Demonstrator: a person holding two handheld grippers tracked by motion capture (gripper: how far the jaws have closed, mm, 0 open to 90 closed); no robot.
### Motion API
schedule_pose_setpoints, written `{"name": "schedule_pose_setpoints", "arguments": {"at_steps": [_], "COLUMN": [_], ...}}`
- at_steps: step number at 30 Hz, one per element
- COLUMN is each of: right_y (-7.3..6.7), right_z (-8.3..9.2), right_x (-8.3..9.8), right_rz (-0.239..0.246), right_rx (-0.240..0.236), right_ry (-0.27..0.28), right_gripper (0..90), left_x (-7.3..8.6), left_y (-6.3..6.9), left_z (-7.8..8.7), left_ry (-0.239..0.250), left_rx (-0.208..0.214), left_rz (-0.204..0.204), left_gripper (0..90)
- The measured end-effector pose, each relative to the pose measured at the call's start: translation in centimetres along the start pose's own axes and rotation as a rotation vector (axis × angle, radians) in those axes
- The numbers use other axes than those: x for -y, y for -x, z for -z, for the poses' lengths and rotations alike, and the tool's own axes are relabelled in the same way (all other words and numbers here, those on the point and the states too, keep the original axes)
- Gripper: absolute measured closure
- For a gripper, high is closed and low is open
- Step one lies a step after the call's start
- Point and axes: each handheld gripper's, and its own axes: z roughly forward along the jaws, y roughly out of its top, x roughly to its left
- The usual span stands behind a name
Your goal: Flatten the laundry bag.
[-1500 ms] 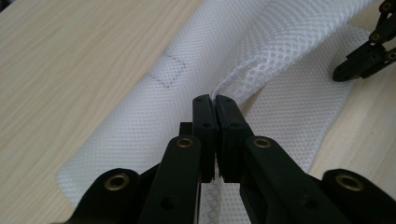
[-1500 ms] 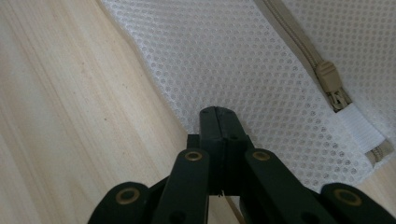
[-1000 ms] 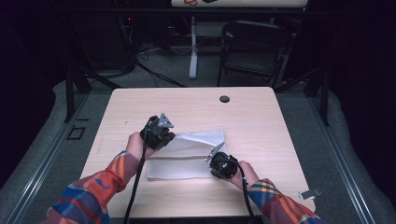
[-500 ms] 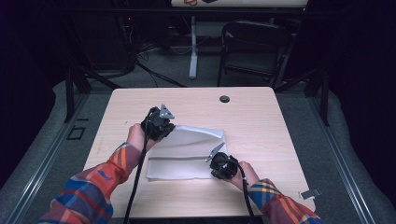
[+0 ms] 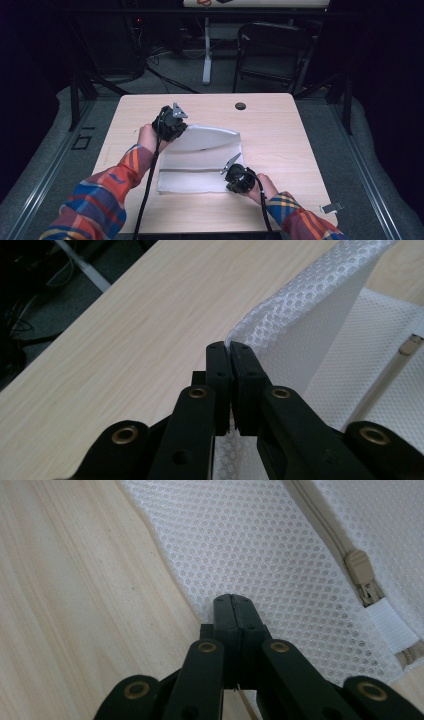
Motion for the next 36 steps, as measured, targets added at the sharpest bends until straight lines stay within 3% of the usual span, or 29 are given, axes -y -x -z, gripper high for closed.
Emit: {"name": "schedule_pose_setpoints", "arguments": {"at_steps": [9, 16, 18, 19, 20, 24, 36], "right_y": [0.0, -0.3, -0.2, -0.4, -0.5, -0.8, -2.0], "right_z": [0.1, 0.1, 0.4, 0.2, 0.2, 0.6, 0.9], "right_x": [0.1, 0.4, 0.3, 0.5, 0.6, 0.7, 1.3], "right_rz": [-0.006, -0.013, 0.012, -0.019, -0.016, 0.013, 0.026], "right_rx": [-0.014, -0.039, -0.031, -0.052, -0.054, -0.05, -0.068], "right_ry": [-0.002, -0.002, -0.038, -0.011, -0.01, -0.057, -0.069], "right_gripper": [90.0, 90.0, 90.0, 90.0, 90.0, 90.0, 90.0], "left_x": [-1.4, -2.5, -2.7, -2.7, -2.8, -3.0, -2.8], "left_y": [-0.5, -0.4, -0.4, -0.5, -0.5, -0.9, -1.4], "left_z": [-0.7, -0.9, -1.0, -1.0, -1.2, -1.8, -4.5], "left_ry": [0.018, 0.023, 0.023, 0.024, 0.023, 0.021, 0.014], "left_rx": [-0.033, -0.048, -0.058, -0.061, -0.067, -0.073, -0.109], "left_rz": [0.002, -0.018, -0.022, -0.022, -0.023, -0.006, 0.04], "left_gripper": [87.6, 87.7, 87.7, 87.7, 87.6, 87.6, 87.4]}}
